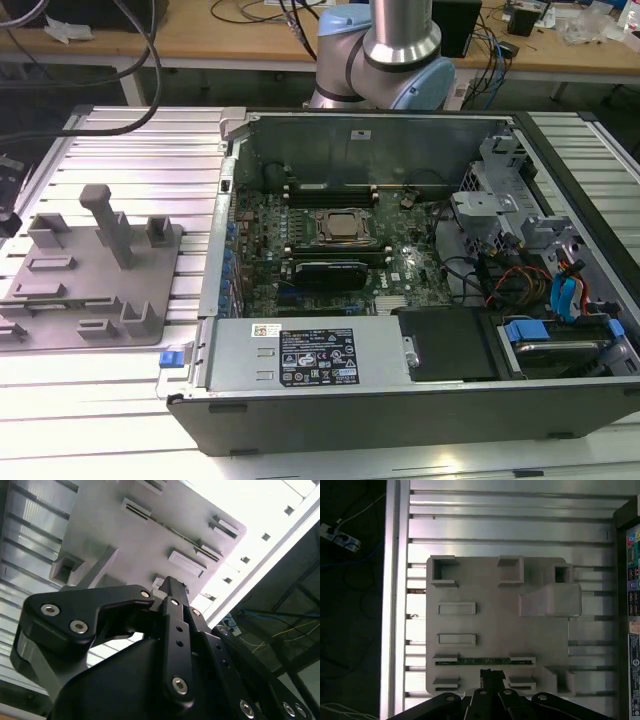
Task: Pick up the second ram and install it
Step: 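Pick up the second ram and move it above second insertion slot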
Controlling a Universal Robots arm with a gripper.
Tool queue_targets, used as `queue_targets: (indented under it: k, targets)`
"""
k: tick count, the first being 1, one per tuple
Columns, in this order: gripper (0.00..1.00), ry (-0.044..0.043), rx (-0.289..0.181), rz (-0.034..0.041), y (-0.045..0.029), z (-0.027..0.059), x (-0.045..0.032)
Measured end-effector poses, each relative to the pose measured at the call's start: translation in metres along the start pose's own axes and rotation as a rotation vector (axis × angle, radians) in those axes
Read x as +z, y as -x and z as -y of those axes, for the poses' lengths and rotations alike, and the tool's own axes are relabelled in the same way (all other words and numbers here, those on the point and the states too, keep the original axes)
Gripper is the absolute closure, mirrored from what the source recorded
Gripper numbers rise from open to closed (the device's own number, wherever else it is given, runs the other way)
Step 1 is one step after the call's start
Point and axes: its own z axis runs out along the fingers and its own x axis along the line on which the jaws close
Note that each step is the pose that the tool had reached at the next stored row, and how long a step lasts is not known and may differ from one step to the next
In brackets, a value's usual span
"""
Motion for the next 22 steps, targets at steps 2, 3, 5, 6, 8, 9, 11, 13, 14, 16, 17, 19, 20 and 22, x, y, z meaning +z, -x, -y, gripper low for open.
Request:
queue_targets:
  k: [2,3,5,6,8,9,11,13,14,16,17,19,20,22]
  targets:
    - [0.92,0.002,-0.079,-0.0037,0.0,0.0,0.0004]
    - [0.92,0.0029,-0.113,-0.0052,0.0,0.0,0.0006]
    - [0.92,0.0049,-0.191,-0.0087,0.0,0.0,0.0011]
    - [0.92,0.0056,-0.218,-0.01,0.0,0.0,0.0011]
    - [0.92,0.0078,-0.305,-0.0138,0.0,0.0001,0.0015]
    - [0.92,0.0083,-0.321,-0.0145,-0.0001,0.0001,0.0015]
    - [0.92,0.0098,-0.383,-0.0174,-0.0001,0.0001,0.0016]
    - [0.92,0.011,-0.426,-0.0193,0.0,0.0001,0.0017]
    - [0.92,0.012,-0.468,-0.0213,-0.0001,0.0001,0.0018]
    - [0.92,0.0143,-0.556,-0.0252,-0.0001,0.0001,0.0021]
    - [0.92,0.0157,-0.608,-0.0276,-0.0001,0.0001,0.0023]
    - [0.92,0.0167,-0.647,-0.0293,0.0,0.0001,0.0026]
    - [0.92,0.0177,-0.687,-0.0312,-0.0001,0.0001,0.0029]
    - [0.92,0.0195,-0.76,-0.0346,-0.0001,0.0002,0.0034]
